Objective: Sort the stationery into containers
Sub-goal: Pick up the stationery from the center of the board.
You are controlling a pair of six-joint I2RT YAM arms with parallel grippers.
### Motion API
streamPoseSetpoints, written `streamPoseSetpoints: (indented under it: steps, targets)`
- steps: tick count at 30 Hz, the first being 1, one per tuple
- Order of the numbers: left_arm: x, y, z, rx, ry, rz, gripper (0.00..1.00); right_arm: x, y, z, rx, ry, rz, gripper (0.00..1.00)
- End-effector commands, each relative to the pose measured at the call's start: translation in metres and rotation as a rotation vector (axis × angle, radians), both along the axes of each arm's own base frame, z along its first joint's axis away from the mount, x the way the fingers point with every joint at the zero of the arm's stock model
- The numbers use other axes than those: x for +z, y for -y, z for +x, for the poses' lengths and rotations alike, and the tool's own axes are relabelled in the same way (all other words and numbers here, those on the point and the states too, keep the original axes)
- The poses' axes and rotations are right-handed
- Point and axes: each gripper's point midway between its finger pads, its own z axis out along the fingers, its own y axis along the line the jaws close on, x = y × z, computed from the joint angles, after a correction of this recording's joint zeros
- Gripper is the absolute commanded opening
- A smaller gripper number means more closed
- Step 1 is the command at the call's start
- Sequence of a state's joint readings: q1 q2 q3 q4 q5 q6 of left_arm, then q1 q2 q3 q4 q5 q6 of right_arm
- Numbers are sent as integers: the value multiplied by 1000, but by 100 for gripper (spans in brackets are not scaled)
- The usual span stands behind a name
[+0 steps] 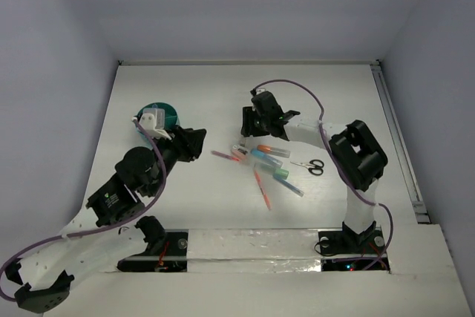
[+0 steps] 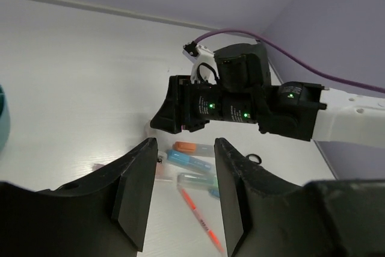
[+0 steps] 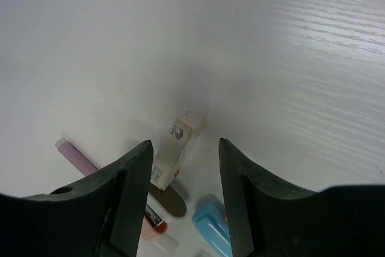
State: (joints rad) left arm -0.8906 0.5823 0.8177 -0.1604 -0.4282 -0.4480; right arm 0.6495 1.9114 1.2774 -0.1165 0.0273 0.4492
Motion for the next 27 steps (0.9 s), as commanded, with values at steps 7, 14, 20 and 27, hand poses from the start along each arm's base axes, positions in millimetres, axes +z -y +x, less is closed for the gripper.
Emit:
streamPoseSetpoints:
  steps: [7,14,20,27]
  targets:
    - [-6,-23,-7,25,44,97,44,3,-19,23,-44,8,-27,53]
    - [-6,-26,-5,26,60,106,44,-13,-19,18,-47,-35,-72,46]
    - [-1,-32,-2,31,83,80,44,-11,-15,19,-63,-35,-94,37]
    - [-4,-29,1,16,81,85,44,-5,-22,21,-65,-27,-48,22]
